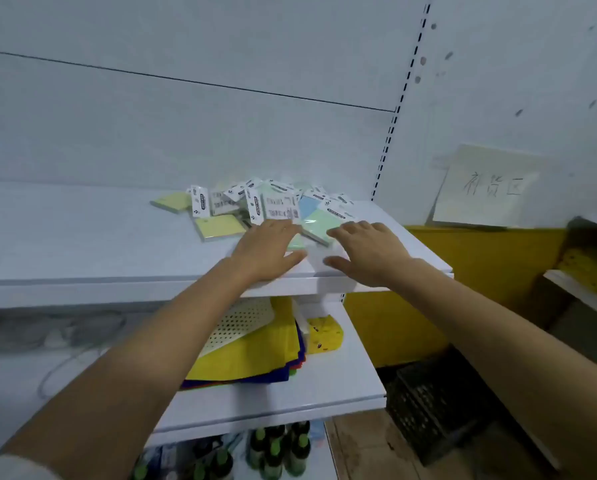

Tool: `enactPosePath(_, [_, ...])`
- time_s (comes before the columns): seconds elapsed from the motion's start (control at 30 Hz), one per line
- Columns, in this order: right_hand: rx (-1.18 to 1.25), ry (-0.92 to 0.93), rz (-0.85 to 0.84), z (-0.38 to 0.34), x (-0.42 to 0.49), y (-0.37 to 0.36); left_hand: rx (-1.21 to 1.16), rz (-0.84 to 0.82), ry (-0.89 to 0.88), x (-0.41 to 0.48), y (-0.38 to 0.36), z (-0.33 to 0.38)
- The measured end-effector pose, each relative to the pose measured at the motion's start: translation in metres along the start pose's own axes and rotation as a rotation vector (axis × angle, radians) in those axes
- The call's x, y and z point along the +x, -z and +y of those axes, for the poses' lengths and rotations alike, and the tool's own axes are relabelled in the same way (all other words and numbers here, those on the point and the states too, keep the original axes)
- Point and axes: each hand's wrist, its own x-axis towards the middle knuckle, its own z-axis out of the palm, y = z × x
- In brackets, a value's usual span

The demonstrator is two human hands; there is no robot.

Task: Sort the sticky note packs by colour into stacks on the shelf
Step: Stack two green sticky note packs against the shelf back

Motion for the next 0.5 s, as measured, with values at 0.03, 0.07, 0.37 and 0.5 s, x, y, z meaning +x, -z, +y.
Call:
enactPosePath(0.03, [0.117, -0.06, 0.025, 0.004, 0.015, -0.007, -0.058, -0.029, 0.048, 0.004, -0.006, -0.006])
enactPosePath(0.07, [0.244, -0.146, 0.028, 0.007, 0.025, -0.01, -0.111, -0.046, 0.087, 0.006, -0.012, -0.012])
enactPosePath(0.37, [0.662, -0.681, 0.007, 0.02, 0.095, -0.062, -0.239, 0.108, 0.097, 0.003, -0.023, -0.022])
enactPosePath(0.5, [0.744, -0.615, 0.045, 0.011, 0.11, -0.066, -0.334, 0.226, 0.175, 0.002, -0.023, -0.022])
